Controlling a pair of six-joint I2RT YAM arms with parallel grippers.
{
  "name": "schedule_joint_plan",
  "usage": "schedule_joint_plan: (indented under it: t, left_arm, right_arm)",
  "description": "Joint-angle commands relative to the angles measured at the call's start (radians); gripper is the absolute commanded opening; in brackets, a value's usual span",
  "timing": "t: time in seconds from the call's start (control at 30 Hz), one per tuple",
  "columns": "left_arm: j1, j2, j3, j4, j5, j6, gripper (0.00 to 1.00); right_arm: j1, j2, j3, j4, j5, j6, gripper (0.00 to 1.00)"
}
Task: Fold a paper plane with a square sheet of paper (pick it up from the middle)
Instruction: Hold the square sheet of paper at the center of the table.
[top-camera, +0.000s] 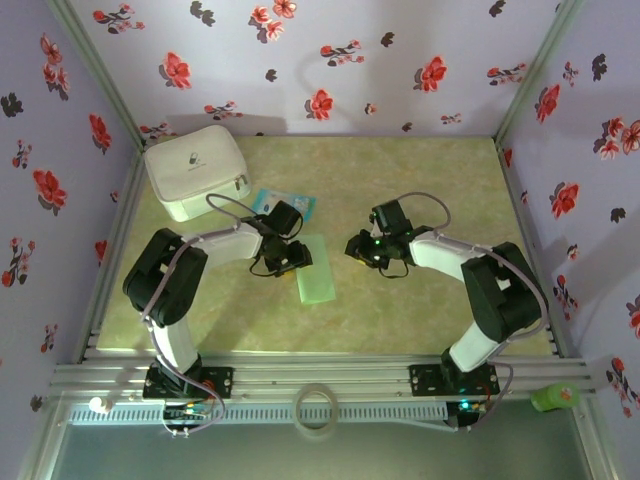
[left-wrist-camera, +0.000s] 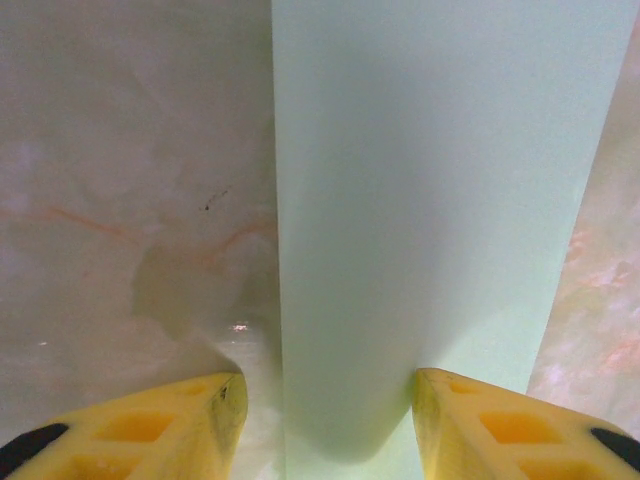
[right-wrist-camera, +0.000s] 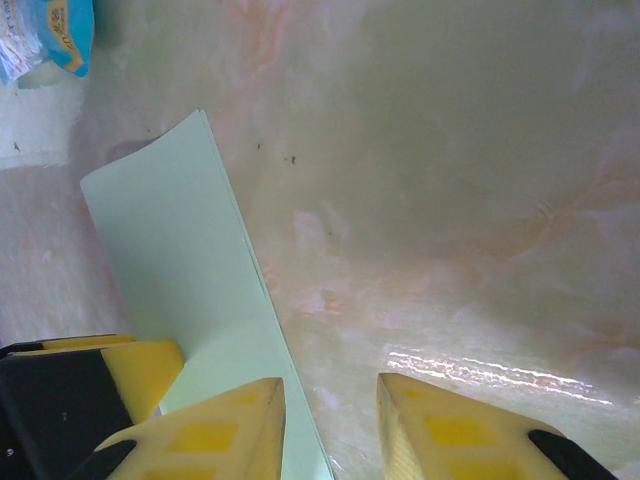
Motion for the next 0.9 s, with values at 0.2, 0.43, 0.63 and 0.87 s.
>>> schedule_joint_plan:
  t: [0.2,0.43,0.63,0.87]
  left_arm:
    - [-0.007,0.084,-0.010,-0.050,-0.081,0.008,0.50]
    - [-0.010,0.098,-0.003,-0.057,-0.080,0.017,0.51]
    - [-0.012,0.105,-0.003,-0.050,-0.082,0.012,0.51]
    - [-0.012,0.110,-0.002,-0.051,-0.081,0.015,0.50]
  right_arm:
    - [0.013,0.014,0.030,-0.007,-0.013,-0.015,0.30]
    - [0.017,0.016,0.038,-0.013,-0.012,-0.019,0.31]
    - [0.020,0.016,0.039,-0.013,-0.010,-0.019,0.31]
    - [0.025,0.026,0.046,-0.013,-0.021,-0.023,0.31]
